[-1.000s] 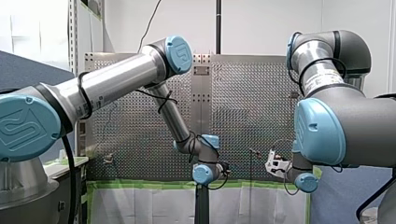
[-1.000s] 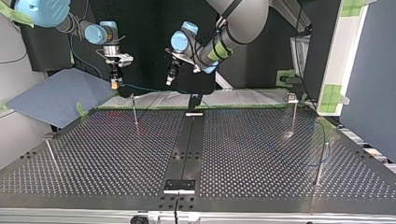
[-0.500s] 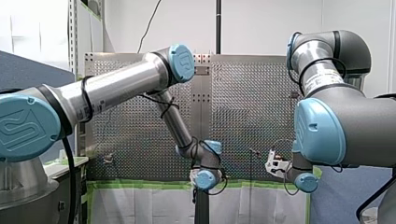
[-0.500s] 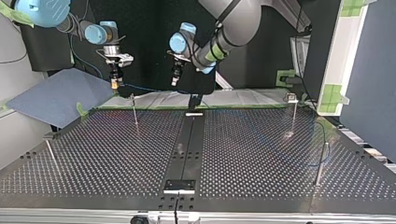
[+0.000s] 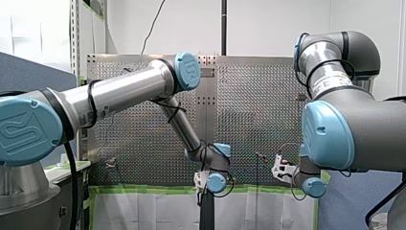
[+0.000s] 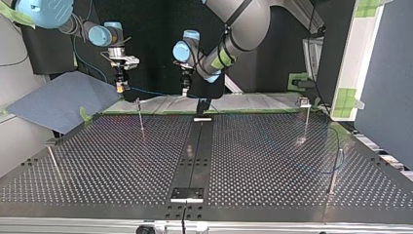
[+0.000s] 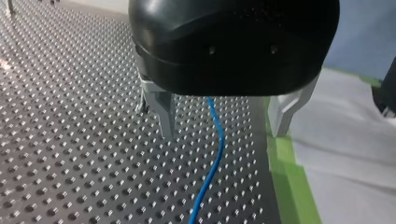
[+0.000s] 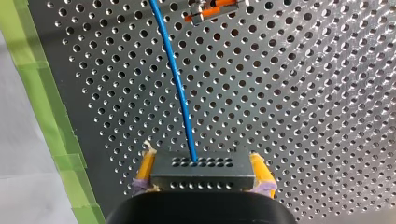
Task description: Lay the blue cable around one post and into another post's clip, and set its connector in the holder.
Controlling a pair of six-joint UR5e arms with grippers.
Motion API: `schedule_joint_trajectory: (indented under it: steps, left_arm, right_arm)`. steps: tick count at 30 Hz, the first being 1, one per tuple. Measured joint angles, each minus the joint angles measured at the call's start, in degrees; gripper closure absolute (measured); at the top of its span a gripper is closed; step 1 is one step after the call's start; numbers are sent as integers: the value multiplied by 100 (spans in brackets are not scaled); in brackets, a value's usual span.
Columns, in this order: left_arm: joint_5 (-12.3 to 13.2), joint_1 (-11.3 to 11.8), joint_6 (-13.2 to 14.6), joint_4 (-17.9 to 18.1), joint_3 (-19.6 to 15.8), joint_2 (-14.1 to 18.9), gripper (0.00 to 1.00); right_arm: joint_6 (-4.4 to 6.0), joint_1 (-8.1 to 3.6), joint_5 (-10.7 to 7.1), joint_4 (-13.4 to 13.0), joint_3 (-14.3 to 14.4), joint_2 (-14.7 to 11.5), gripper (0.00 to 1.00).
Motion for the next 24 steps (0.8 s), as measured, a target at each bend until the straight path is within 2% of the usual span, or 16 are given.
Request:
schedule_joint_trajectory:
  steps: [7,11,15,24]
  left_arm:
    - [-297,49,26,22,29,-2,1]
    - [-353,68,91,82,29,-2,1]
    - [-262,62,163,174,31,-2,1]
    - [148,25,202,218,47,-2,1]
  right_arm:
    - [-1,1,-1,1,-1,0,100]
    - [-1,1,-1,1,-1,0,100]
    - [-3,3,-1,0,-2,0,100]
    - [-21,1,-1,0,-2,3,100]
